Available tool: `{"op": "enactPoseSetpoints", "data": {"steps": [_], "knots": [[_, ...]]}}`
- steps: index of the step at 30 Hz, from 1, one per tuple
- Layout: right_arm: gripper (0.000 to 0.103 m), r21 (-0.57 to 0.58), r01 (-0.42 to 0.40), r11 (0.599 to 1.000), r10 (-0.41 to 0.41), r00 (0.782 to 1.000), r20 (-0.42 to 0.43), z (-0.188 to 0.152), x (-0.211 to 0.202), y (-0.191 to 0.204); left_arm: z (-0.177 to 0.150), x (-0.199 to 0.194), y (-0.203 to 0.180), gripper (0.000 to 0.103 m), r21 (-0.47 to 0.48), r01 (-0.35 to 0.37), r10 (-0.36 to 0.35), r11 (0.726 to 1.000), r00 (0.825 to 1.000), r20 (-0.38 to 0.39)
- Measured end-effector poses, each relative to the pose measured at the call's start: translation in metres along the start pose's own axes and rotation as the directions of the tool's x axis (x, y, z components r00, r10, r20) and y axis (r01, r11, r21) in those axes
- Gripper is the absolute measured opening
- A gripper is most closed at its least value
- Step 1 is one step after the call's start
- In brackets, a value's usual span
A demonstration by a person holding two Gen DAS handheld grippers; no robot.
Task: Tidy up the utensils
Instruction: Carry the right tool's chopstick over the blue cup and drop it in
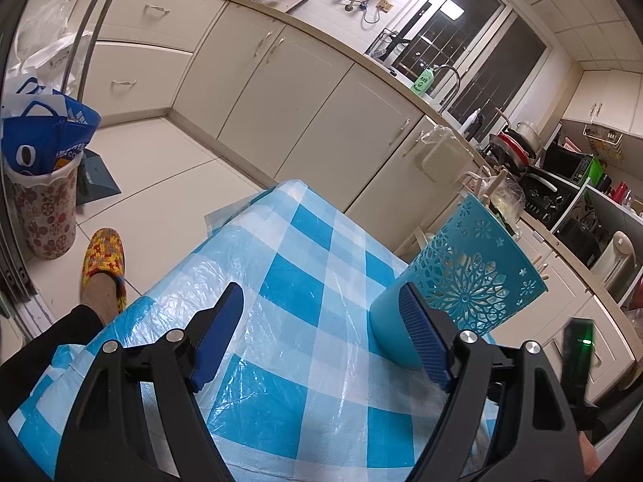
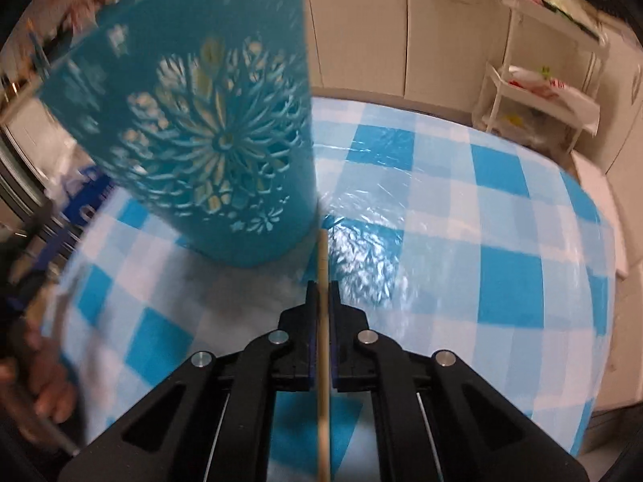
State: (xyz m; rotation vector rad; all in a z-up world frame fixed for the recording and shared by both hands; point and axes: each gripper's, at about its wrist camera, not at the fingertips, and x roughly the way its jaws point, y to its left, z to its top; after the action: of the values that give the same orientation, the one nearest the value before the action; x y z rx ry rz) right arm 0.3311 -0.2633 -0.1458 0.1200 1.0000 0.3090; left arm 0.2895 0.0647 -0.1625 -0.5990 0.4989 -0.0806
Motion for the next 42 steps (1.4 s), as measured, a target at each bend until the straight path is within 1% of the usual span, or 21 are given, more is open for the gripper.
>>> {"op": "enactPoseSetpoints", "data": {"steps": [3, 5, 8, 9, 12, 13, 14, 15, 17, 20, 21, 23, 24, 26, 28, 29, 30, 34, 37, 41, 42], "knots": [[0.006, 0.061, -0.099, 0.993, 0.096, 0.994, 0.044, -0.009, -0.021, -0.008, 0.000, 0.000, 0.000, 0.076, 0.000, -0.001, 0.001, 1.000, 1.000, -0.001], [0.006, 0.112, -0.215, 0.970, 0.205, 0.974, 0.100, -0.016, -0.043, -0.009, 0.000, 0.000, 0.000, 0.076, -0.001, -0.001, 0.001, 1.000, 1.000, 0.000], [0.006, 0.119, -0.354, 0.927, 0.328, 0.924, 0.195, -0.006, -0.073, 0.010, 0.000, 0.001, 0.001, 0.076, -0.002, -0.001, 0.001, 1.000, 1.000, -0.003], [0.006, 0.104, -0.402, 0.909, 0.370, 0.898, 0.239, 0.001, -0.088, 0.016, -0.001, 0.001, 0.001, 0.076, -0.002, -0.002, 0.002, 1.000, 1.000, -0.004], [0.006, 0.024, -0.458, 0.889, 0.419, 0.831, 0.367, 0.032, -0.129, 0.038, -0.003, 0.002, 0.001, 0.076, -0.003, -0.005, 0.005, 1.000, 1.000, -0.003], [0.006, -0.005, -0.455, 0.891, 0.417, 0.812, 0.409, 0.044, -0.140, 0.045, -0.003, 0.002, 0.001, 0.076, -0.004, -0.005, 0.005, 1.000, 1.000, -0.002], [0.006, -0.048, -0.419, 0.907, 0.390, 0.791, 0.472, 0.059, -0.153, 0.056, -0.003, 0.003, 0.001, 0.076, -0.005, -0.006, 0.006, 1.000, 1.000, -0.002], [0.006, -0.069, -0.384, 0.921, 0.363, 0.779, 0.510, 0.066, -0.159, 0.062, -0.003, 0.003, 0.001, 0.076, -0.007, -0.006, 0.006, 1.000, 1.000, 0.000], [0.006, -0.087, -0.319, 0.944, 0.302, 0.728, 0.616, 0.090, -0.164, 0.076, -0.003, 0.003, 0.002, 0.076, -0.007, -0.005, 0.005, 1.000, 1.000, 0.001], [0.006, -0.041, -0.191, 0.981, 0.162, 0.678, 0.717, 0.113, -0.149, 0.090, -0.004, 0.003, 0.002, 0.076, -0.007, -0.005, 0.005, 1.000, 1.000, 0.000], [0.006, 0.001, -0.117, 0.993, 0.076, 0.656, 0.751, 0.118, -0.140, 0.095, -0.004, 0.003, 0.002, 0.076, -0.008, -0.003, 0.003, 1.000, 1.000, 0.000], [0.006, 0.039, -0.010, 0.999, -0.024, 0.626, 0.779, 0.124, -0.120, 0.104, -0.003, 0.002, 0.002, 0.076, -0.009, -0.002, 0.002, 1.000, 1.000, 0.002], [0.006, 0.052, 0.021, 0.998, -0.053, 0.623, 0.780, 0.125, -0.110, 0.105, -0.004, 0.002, 0.002, 0.076, -0.011, 0.000, 0.000, 1.000, 1.000, 0.003], [0.006, 0.065, 0.047, 0.997, -0.080, 0.668, 0.740, 0.129, -0.087, 0.109, -0.002, 0.002, 0.002, 0.076, -0.012, 0.005, -0.005, 1.000, 1.000, 0.003], [0.007, 0.062, 0.061, 0.996, -0.087, 0.695, 0.713, 0.125, -0.074, 0.110, -0.001, 0.002, 0.001, 0.076, -0.011, 0.007, -0.007, 1.000, 1.000, 0.003], [0.010, 0.057, 0.065, 0.996, -0.087, 0.707, 0.702, 0.119, -0.069, 0.110, -0.002, 0.002, 0.001, 0.076, -0.009, 0.009, -0.009, 1.000, 1.000, 0.003], [0.018, 0.059, 0.063, 0.996, -0.086, 0.714, 0.695, 0.115, -0.066, 0.103, -0.002, 0.002, 0.000, 0.076, -0.008, 0.009, -0.009, 1.000, 1.000, 0.004], [0.026, 0.075, 0.027, 0.997, -0.070, 0.747, 0.661, 0.092, -0.070, 0.093, -0.001, 0.002, 0.001, 0.077, -0.009, -0.001, 0.001, 1.000, 1.000, 0.001], [0.041, 0.076, 0.011, 0.997, -0.057, 0.765, 0.641, 0.061, -0.091, 0.087, 0.000, 0.004, -0.002, 0.078, 0.004, -0.025, 0.025, 1.000, 1.000, -0.011], [0.083, 0.086, 0.039, 0.996, -0.082, 0.813, 0.577, 0.008, -0.126, 0.087, 0.006, -0.011, -0.020, 0.082, 0.080, -0.080, 0.083, 0.994, 0.996, -0.031], [0.089, 0.095, 0.050, 0.994, -0.093, 0.836, 0.541, -0.008, -0.134, 0.086, 0.008, -0.018, -0.024, 0.084, 0.088, -0.084, 0.087, 0.993, 0.996, -0.036]]}}
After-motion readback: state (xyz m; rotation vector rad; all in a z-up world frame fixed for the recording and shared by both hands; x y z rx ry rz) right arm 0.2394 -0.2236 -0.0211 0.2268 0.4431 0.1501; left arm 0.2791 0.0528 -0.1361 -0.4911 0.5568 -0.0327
